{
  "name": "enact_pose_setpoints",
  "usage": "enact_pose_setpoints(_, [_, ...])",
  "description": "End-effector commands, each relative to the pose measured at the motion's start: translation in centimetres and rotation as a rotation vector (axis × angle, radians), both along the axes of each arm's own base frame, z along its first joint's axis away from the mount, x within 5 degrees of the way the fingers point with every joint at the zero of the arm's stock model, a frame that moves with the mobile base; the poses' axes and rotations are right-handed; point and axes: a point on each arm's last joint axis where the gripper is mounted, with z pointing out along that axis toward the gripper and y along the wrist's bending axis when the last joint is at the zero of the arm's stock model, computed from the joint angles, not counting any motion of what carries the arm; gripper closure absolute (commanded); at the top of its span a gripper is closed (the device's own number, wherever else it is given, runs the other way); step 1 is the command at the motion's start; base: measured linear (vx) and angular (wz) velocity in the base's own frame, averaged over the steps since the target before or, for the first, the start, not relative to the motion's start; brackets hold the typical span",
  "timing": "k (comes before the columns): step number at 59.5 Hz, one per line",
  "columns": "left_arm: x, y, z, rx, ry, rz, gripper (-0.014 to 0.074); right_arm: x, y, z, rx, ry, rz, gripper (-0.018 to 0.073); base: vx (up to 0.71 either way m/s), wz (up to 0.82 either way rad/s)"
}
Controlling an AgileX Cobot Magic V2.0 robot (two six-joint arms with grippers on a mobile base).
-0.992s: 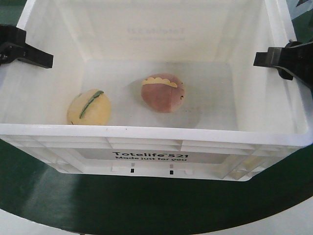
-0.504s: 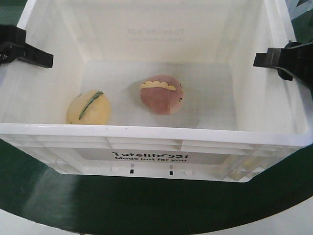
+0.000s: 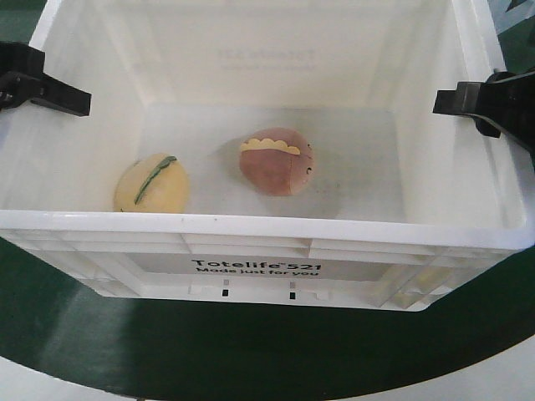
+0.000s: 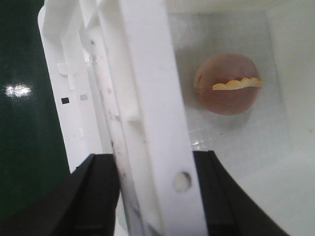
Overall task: Place moving items into box and shelve
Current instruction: 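Lift the tote with both grippers while the base turns away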
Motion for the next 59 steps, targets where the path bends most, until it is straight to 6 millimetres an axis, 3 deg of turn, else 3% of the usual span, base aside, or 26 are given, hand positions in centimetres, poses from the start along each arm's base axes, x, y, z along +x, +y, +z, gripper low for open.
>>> enact_pose_setpoints(1, [-1.14,-1.29,3.49,-0.191,-0.118,-0.02,0.06,-0.08,0.16,3.25,0.114,-0.201,-0.021,0.0565,0.0,0.0])
enact_pose_setpoints(59, [-1.14,-1.29,3.49,-0.191,-0.118,-0.02,0.06,-0.08,0.16,3.25,0.113,-0.2,-0.021,0.0565,-0.04,0.01])
